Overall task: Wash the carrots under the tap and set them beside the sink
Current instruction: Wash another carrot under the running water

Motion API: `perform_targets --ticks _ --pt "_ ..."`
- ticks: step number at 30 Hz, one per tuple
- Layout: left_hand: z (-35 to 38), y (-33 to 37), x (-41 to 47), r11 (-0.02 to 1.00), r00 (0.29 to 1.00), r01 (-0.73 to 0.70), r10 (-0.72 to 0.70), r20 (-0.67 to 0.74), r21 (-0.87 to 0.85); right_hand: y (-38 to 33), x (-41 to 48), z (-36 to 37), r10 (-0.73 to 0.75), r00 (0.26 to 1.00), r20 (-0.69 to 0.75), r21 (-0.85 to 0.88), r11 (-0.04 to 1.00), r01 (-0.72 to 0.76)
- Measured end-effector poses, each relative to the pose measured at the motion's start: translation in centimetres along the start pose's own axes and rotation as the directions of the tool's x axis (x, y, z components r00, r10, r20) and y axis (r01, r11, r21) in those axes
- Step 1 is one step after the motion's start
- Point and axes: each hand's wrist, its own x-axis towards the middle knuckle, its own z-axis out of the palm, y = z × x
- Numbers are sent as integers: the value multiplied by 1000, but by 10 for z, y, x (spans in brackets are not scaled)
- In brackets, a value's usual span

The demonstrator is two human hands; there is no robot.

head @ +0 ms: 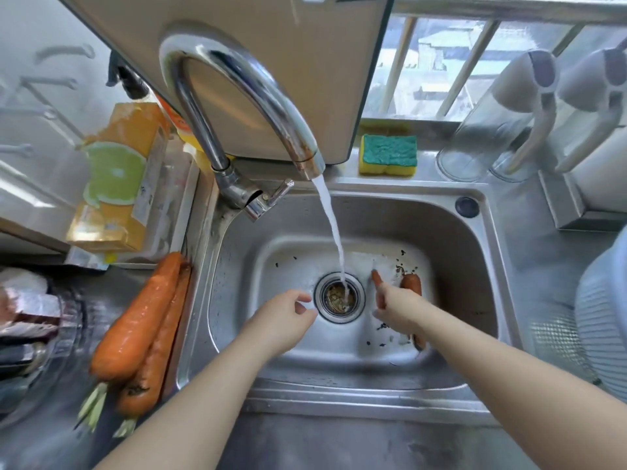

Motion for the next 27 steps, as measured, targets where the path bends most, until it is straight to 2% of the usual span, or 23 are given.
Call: perform_targets --ticks 2,3,5,8,9,11,13,17,21,23,25,27 --pt "2 12 -2 944 994 107 -93 58 -313 -7 -21 -15 -61 998 19 143 988 58" --pt "5 21 -4 843 979 199 -151 135 -500 -10 -33 -22 -69 997 16 226 972 64" --pt "13 38 -3 531 938 347 -178 298 -773 -14 -56 -31 -83 996 16 334 940 73" --pt "23 64 8 76 927 367 -109 359 -927 -20 -86 -41 -127 992 -14 405 906 121" --pt "25 72 14 -38 931 344 -118 346 -938 -21 -94 -43 -130 991 -37 406 904 134" --pt "25 90 21 -167 941 275 -155 301 -947 -24 -106 -46 -128 986 -102 381 911 158" --pt "19 105 23 -234 951 227 -154 267 -945 -27 -115 -49 -137 977 -162 343 921 186" --pt "0 116 22 -293 953 270 -52 297 -917 -29 -126 -59 -166 962 -217 292 929 226" --pt "-10 117 17 -322 982 182 10 189 -929 -26 -125 -64 -103 981 -166 577 796 181" --pt "-10 116 14 -296 993 110 -8 118 -949 -26 -122 -64 -85 984 -155 638 752 165" --pt "-5 112 6 -258 995 94 -2 98 -962 -30 -119 -64 -92 981 -171 598 782 178" --pt "2 109 -2 -219 991 135 27 132 -966 -36 -118 -65 -111 973 -201 460 867 194"
